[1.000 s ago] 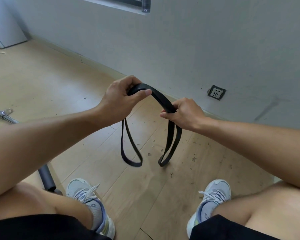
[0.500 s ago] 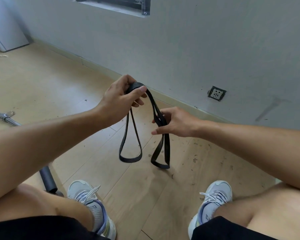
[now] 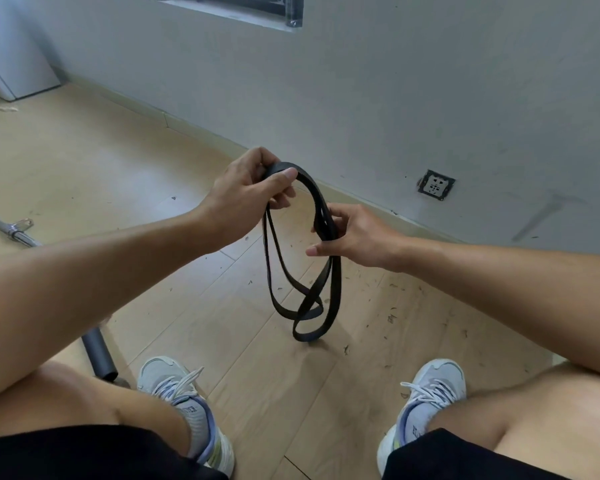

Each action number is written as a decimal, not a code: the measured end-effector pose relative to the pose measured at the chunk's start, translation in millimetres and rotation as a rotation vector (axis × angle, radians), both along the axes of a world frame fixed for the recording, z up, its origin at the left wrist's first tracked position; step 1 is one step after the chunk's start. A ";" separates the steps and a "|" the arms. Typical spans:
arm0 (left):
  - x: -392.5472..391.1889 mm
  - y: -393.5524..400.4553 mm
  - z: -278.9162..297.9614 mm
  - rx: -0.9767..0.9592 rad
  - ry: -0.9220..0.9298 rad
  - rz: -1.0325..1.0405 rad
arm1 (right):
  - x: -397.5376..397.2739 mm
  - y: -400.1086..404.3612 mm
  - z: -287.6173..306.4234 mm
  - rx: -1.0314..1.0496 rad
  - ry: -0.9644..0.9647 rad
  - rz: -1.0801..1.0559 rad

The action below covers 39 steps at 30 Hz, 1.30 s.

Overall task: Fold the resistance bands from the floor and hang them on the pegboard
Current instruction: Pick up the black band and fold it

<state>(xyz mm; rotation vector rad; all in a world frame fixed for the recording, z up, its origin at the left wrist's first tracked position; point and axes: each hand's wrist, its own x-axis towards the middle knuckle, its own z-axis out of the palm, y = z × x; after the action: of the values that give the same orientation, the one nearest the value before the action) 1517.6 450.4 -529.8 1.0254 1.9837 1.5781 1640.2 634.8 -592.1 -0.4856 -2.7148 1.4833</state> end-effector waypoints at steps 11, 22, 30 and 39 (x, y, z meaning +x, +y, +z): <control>-0.6 -2.5 -0.2 -0.184 0.183 -0.083 | 4.4 4.3 12.2 -0.032 0.026 0.035; 6.8 1.4 9.9 -0.104 0.115 -0.041 | -1.2 -13.9 17.9 -0.109 -0.061 0.108; 25.1 10.1 16.9 -0.052 0.093 -0.036 | -3.5 -32.9 20.3 -0.137 -0.024 0.155; 22.5 14.5 21.1 0.038 -0.002 0.060 | -3.8 -33.0 13.5 -0.030 -0.021 0.070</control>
<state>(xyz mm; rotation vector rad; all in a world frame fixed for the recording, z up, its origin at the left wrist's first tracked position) 1540.1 464.9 -508.7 0.9863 2.0077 1.6540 1636.4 601.9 -578.6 -0.4125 -2.7565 1.5463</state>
